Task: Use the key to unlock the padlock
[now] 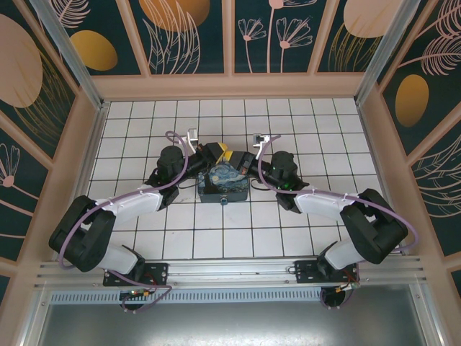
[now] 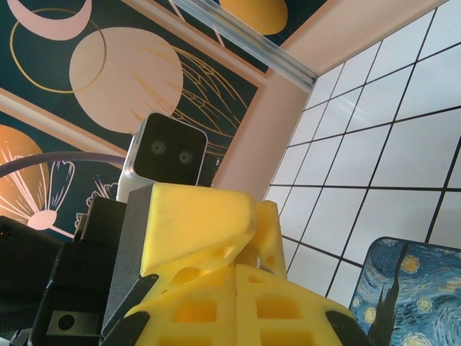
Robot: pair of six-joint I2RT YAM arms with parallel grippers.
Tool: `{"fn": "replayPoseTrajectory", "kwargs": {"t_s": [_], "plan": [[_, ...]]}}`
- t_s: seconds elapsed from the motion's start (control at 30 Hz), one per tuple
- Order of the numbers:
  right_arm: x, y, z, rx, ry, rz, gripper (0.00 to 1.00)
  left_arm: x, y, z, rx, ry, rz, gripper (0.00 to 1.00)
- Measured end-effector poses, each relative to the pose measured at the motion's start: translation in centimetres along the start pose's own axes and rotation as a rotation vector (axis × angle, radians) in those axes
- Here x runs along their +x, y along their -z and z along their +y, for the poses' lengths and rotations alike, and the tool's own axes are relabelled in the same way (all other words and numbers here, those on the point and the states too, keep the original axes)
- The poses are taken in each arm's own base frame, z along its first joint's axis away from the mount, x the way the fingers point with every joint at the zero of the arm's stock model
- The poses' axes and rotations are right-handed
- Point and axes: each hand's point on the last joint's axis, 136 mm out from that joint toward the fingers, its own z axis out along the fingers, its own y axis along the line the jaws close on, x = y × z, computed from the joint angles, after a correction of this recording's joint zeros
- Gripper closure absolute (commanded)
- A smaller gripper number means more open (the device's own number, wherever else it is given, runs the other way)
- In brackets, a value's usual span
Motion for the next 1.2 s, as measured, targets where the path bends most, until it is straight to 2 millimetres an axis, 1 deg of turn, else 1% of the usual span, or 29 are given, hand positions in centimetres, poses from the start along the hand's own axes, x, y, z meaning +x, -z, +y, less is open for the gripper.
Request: {"fn": "replayPoseTrajectory", "kwargs": {"t_s": [0.53,0.9,1.1,1.17,1.2], "plan": [[0.0,0.1,-0.2,0.010,-0.003,-0.002,1.00,-0.3,0.0,0.7,-0.030,0.003,-0.019,0.81],[0.1,0.3,-0.3,0.013,-0.003,-0.004,1.00,-0.5,0.0,0.8,-0.035,-0.002,-0.034,0.81],[0.2,0.4,-0.4,0.016,-0.005,-0.003,1.00,-0.6,0.0,1.1,-0.046,-0.007,-0.038,0.86],[0.1,0.4,-0.4,0.018,-0.005,-0.007,1.00,-0.6,0.0,1.1,-0.050,-0.007,-0.038,0.90],[0.1,0.4,-0.4,0.020,-0.005,-0.010,1.00,-0.6,0.0,1.2,-0.052,-0.009,-0.037,0.95]]}}
